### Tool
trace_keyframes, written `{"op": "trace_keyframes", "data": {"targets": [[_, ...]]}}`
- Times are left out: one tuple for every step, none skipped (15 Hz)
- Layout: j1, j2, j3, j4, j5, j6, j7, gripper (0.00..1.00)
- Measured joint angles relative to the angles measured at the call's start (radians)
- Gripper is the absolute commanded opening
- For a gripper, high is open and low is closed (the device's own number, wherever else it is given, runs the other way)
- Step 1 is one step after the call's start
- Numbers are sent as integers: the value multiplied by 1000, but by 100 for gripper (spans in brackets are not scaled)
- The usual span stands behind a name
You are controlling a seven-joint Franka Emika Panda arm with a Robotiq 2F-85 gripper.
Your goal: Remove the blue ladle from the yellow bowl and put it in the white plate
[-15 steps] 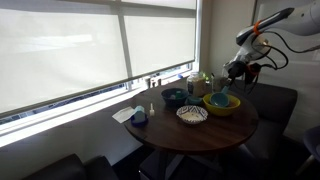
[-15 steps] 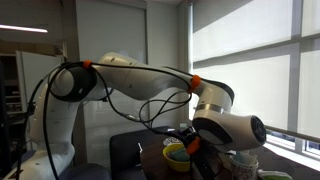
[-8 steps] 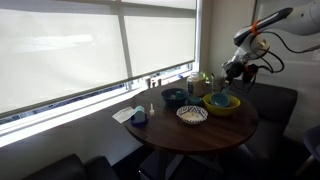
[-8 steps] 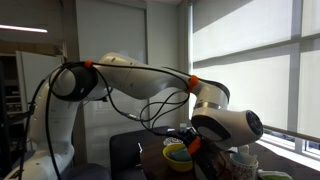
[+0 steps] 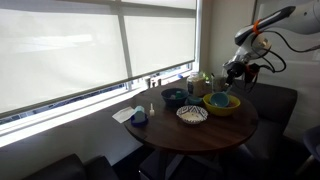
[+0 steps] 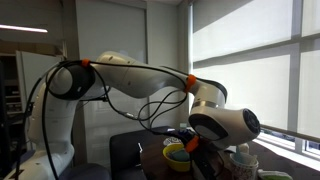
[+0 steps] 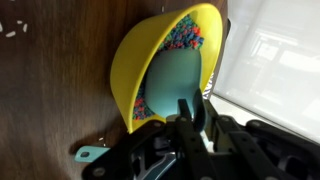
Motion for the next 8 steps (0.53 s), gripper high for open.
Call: {"op": "trace_keyframes", "data": {"targets": [[0, -3, 0, -7, 0, 2, 4, 32], [0, -6, 0, -14, 0, 6, 9, 33], [0, -9, 1, -23, 0, 12, 13, 34], [0, -12, 1, -31, 0, 18, 19, 35], [0, -16, 1, -39, 1, 27, 23, 31], [0, -21, 2, -49, 3, 39, 28, 28], [0, -27, 2, -58, 5, 51, 33, 24], [0, -33, 2, -66, 7, 64, 40, 21]]}}
